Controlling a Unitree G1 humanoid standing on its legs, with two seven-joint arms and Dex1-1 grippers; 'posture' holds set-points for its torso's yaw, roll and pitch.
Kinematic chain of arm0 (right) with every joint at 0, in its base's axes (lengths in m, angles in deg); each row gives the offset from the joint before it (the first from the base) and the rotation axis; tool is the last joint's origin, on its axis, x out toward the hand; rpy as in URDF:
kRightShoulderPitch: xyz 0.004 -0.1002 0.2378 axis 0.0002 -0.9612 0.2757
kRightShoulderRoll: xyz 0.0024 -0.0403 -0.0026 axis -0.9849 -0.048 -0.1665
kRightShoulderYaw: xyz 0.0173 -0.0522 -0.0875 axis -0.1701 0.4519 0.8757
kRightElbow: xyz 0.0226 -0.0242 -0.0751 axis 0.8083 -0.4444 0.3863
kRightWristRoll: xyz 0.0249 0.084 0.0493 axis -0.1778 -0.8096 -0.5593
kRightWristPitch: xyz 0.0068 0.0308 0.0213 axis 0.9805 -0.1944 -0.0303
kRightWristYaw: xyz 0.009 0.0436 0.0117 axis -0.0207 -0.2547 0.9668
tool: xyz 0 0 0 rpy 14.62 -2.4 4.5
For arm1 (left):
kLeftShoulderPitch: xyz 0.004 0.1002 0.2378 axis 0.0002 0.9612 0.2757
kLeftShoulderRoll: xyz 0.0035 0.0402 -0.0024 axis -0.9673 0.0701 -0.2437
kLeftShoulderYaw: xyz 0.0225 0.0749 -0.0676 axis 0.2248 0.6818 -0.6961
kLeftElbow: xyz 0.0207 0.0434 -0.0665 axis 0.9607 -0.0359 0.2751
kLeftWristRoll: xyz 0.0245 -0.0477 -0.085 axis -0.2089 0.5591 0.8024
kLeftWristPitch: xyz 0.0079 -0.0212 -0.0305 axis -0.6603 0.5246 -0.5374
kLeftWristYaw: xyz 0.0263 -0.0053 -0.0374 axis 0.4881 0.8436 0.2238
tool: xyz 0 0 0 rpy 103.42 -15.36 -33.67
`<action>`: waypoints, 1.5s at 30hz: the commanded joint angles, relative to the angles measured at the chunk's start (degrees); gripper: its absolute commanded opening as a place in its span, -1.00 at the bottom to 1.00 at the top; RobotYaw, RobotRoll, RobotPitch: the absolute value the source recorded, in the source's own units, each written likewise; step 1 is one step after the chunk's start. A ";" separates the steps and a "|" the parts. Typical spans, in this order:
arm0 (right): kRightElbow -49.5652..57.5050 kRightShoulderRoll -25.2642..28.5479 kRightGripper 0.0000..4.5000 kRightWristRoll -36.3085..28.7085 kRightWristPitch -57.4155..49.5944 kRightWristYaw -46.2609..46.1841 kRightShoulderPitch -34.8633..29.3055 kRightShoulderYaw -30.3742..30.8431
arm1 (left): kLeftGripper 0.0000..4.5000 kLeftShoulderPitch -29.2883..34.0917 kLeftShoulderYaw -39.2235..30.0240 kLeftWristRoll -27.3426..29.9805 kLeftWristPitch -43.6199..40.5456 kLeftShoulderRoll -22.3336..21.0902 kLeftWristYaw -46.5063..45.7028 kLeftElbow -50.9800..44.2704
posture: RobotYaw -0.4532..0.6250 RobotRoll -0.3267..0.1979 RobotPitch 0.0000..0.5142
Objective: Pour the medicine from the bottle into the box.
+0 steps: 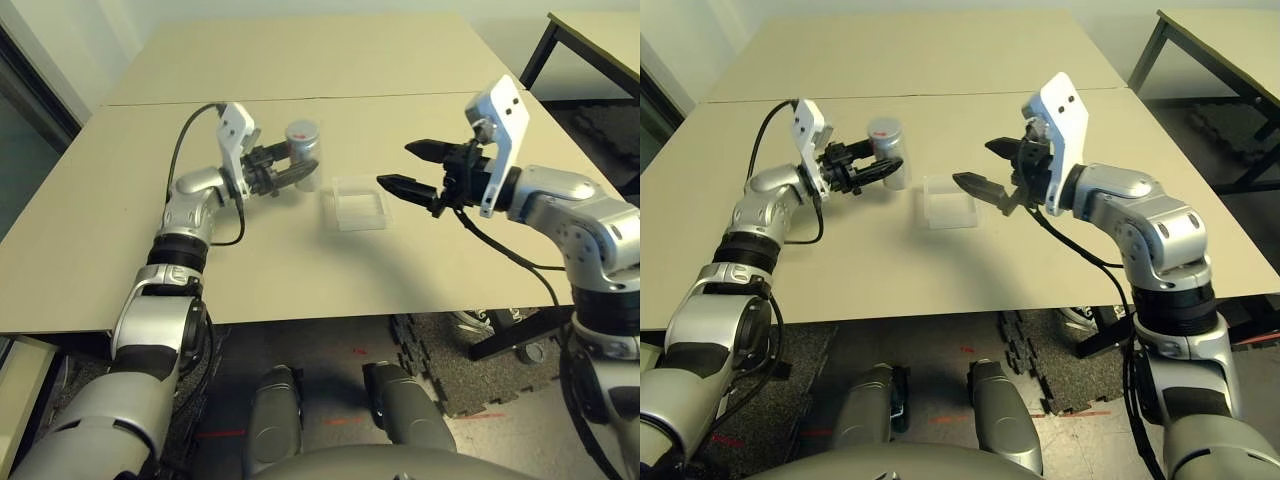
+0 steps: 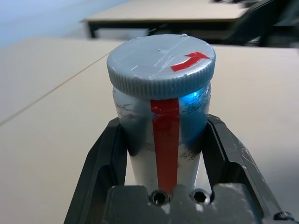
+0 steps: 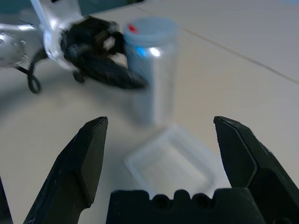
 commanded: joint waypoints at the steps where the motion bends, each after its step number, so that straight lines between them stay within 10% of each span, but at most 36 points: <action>1: -2.24 -3.35 1.00 3.38 0.44 -3.98 2.92 3.18 | 0.10 -0.44 1.70 -0.14 -2.51 1.77 -0.71 -2.19 | -0.53 0.25 -0.68; 15: -3.06 -13.37 1.00 9.93 -2.15 -17.35 5.90 2.83 | 0.10 1.97 4.05 -5.46 1.73 8.07 -14.81 -2.71 | -0.56 0.25 -0.67; 45: -4.51 -12.42 1.00 14.81 1.65 -15.27 4.82 4.48 | 0.10 4.58 3.64 -3.06 -4.63 8.01 -16.09 -8.96 | -0.52 0.25 -0.65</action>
